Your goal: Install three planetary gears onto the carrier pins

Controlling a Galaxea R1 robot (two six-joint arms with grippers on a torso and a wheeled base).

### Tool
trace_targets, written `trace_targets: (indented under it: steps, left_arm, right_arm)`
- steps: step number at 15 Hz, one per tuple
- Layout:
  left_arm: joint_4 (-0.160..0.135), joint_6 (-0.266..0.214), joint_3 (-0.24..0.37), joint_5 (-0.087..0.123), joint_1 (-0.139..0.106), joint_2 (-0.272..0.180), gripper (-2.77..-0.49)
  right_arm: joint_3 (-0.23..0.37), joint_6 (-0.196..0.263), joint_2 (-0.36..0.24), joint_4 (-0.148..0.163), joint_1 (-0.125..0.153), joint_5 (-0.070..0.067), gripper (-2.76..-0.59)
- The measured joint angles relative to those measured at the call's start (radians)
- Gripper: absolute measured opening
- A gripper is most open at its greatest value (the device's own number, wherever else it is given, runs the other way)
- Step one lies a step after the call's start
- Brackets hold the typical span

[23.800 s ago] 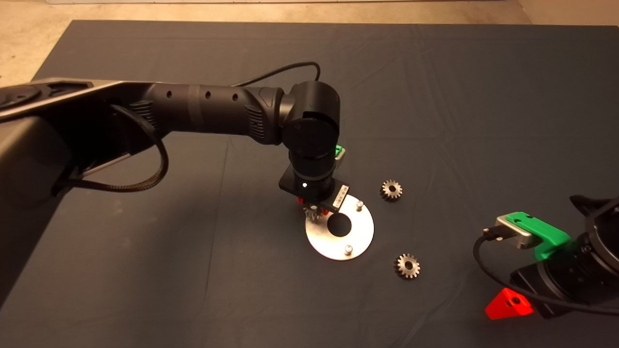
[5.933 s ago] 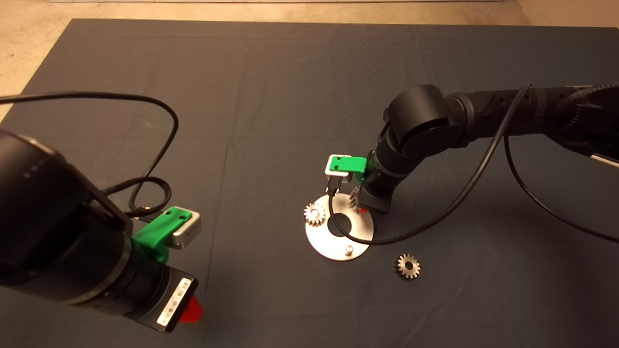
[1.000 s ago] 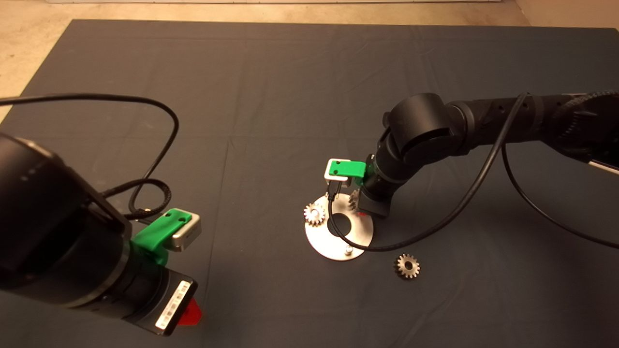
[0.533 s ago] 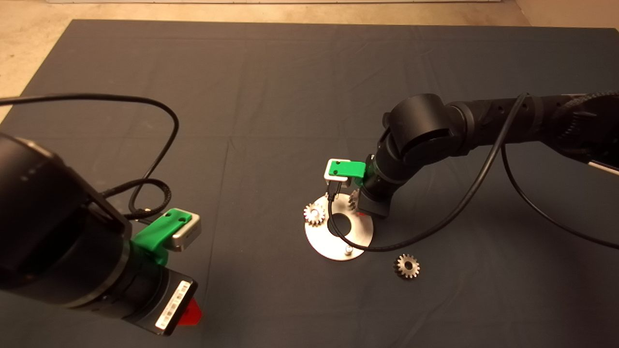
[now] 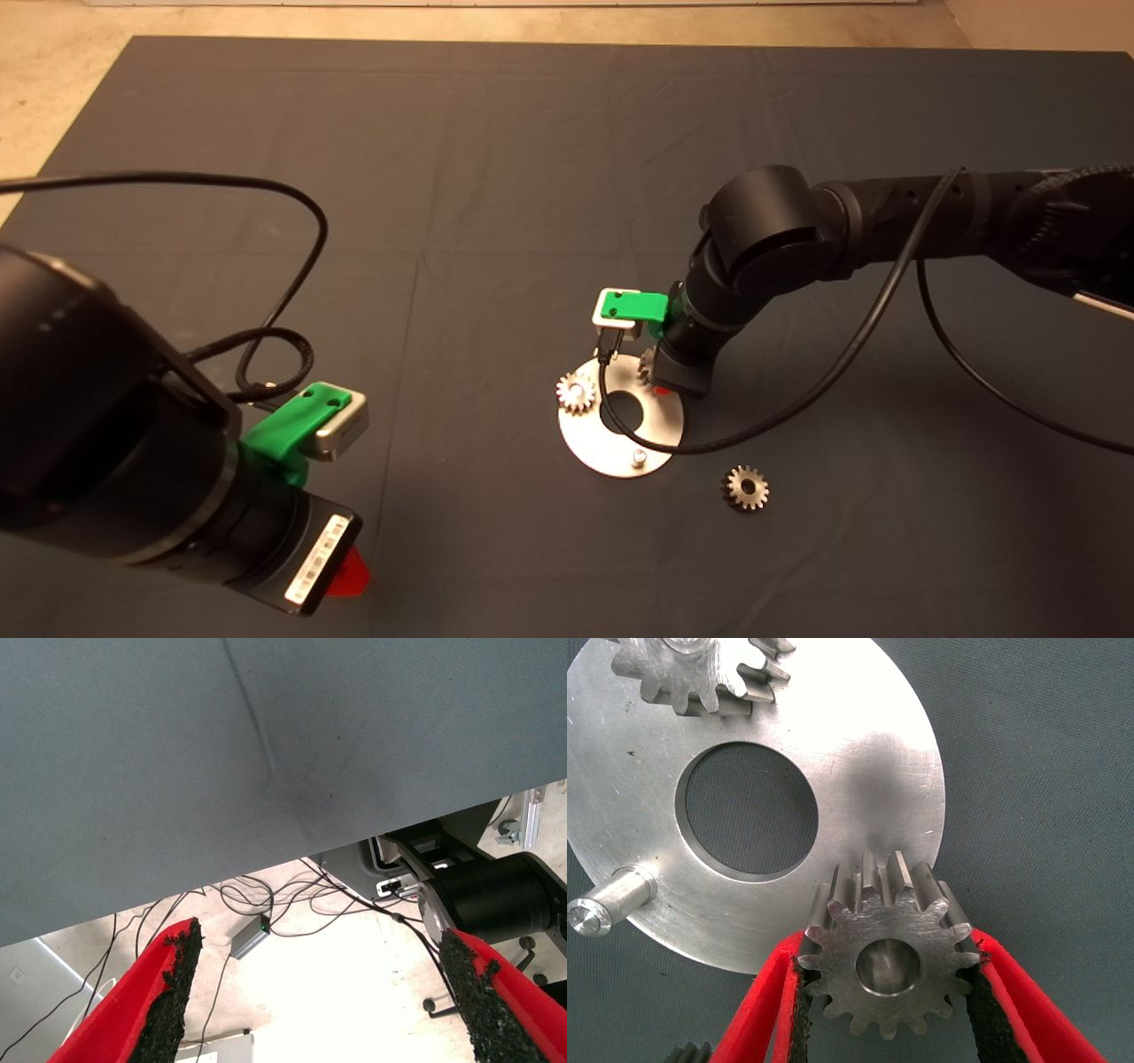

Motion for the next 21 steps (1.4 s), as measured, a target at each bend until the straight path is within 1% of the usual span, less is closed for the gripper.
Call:
trace_targets:
  steps: [3,9,11,15,16,18,20,21]
  left_arm:
    - [0.0,0.0,0.0,0.0,0.0,0.0,-1.38]
    - [0.0,0.0,0.0,0.0,0.0,0.0,-1.38]
    - [0.0,0.0,0.0,0.0,0.0,0.0,-1.38]
    - [0.0,0.0,0.0,0.0,0.0,-0.001,-1.38]
    - [0.0,0.0,0.0,0.0,0.0,0.0,-1.38]
    - [0.0,0.0,0.0,0.0,0.0,0.0,-1.38]
    - [0.0,0.0,0.0,0.0,0.0,-0.001,-1.38]
    - [0.0,0.0,0.0,0.0,0.0,0.0,-1.38]
  right_arm:
    - [-0.003,0.0,0.0,0.007,0.0,0.004,-2.34]
    - [0.018,-0.003,-0.004,0.008,0.0,0.004,-2.34]
    - [0.023,-0.003,-0.013,0.008,0.0,0.013,-2.34]
    - [0.03,-0.003,-0.02,0.009,0.0,0.016,-2.34]
    - [0.032,-0.003,-0.023,0.009,0.0,0.021,-2.34]
    - [0.034,-0.003,-0.024,0.011,0.0,0.022,-2.34]
    - [0.04,-0.003,-0.029,0.011,0.0,0.029,-2.34]
    - [0.04,-0.003,-0.03,0.018,-0.003,0.021,-2.34]
